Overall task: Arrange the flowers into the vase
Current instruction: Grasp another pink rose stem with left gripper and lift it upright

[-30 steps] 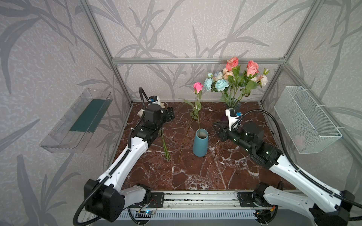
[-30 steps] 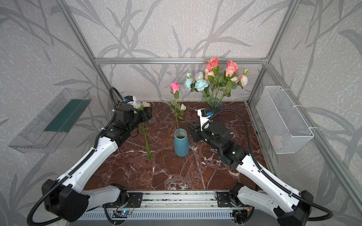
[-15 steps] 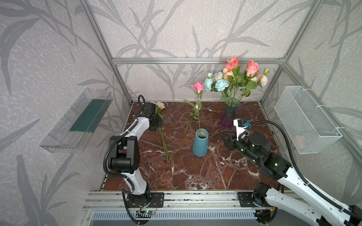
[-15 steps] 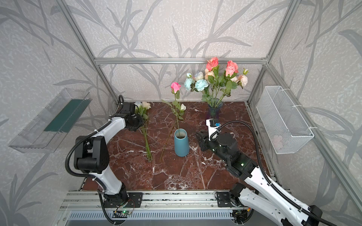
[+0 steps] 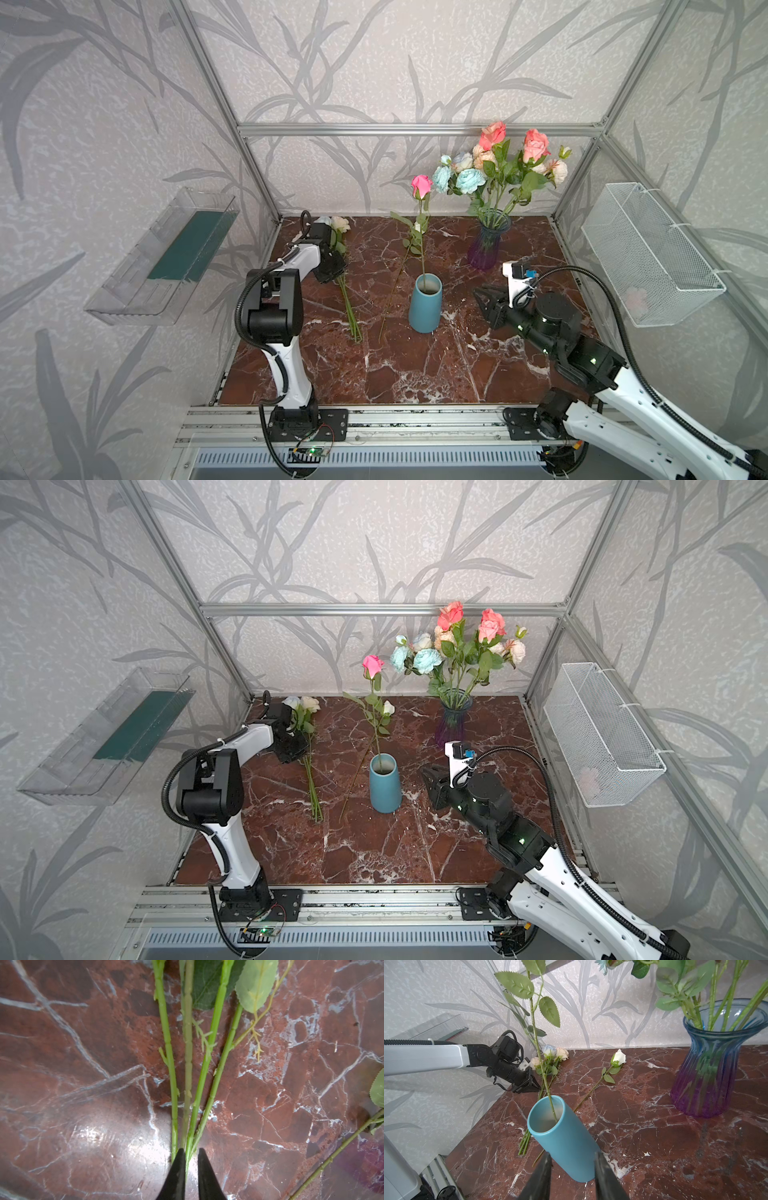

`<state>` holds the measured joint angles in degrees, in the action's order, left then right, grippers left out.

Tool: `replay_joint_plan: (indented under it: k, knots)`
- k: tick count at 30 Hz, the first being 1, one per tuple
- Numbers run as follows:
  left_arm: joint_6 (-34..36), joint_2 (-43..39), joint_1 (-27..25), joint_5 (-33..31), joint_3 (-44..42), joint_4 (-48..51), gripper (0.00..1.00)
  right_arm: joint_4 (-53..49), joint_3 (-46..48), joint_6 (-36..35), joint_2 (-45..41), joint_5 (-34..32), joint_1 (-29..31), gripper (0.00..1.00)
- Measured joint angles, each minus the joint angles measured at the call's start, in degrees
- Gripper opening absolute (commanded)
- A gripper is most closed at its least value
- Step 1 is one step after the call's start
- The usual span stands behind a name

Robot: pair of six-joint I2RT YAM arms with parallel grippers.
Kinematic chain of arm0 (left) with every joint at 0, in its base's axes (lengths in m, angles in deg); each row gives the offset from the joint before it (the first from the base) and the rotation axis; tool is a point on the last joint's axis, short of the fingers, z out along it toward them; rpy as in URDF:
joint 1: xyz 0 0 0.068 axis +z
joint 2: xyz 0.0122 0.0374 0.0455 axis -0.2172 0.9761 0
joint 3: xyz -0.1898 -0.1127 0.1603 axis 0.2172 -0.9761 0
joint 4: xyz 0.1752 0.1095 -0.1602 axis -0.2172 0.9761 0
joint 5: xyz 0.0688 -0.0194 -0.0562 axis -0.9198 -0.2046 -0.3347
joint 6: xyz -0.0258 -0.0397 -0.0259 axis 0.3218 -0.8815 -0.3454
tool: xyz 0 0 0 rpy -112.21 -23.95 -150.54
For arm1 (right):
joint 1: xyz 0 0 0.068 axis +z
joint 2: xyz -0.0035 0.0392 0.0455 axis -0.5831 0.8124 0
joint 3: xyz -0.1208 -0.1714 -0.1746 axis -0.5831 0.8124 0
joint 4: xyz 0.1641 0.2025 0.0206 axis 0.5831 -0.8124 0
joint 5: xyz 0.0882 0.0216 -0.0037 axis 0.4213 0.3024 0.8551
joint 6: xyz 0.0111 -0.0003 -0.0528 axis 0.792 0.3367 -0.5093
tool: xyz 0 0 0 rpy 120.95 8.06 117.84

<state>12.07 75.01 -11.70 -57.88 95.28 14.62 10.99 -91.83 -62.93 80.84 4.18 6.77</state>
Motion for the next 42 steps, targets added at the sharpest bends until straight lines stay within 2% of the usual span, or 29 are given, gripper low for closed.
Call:
replay_joint_plan:
  k: [11, 19, 26, 32, 42]
  knots:
    - [0.4, 3.0, 0.2, -1.1, 1.1, 0.9, 0.16, -0.3, 0.0, 0.0, 0.6, -0.4, 0.0, 0.37]
    - [1.3, 3.2, 0.1, -1.5, 1.1, 0.9, 0.01, -0.3, 0.0, 0.0, 0.7, -0.4, 0.0, 0.37]
    - [1.5, 2.4, 0.0, -1.8, 1.1, 1.1, 0.00, -0.6, 0.0, 0.0, 0.6, -0.4, 0.0, 0.37]
    - [1.6, -3.1, -0.9, -2.0, 1.1, 1.7, 0.00, -0.7, 0.0, 0.0, 0.6, -0.3, 0.0, 0.37]
    - [3.7, -19.1, -5.2, -3.5, 0.3, 1.2, 0.00, -0.7, -0.2, 0.3, 0.7, 0.0, 0.0, 0.37]
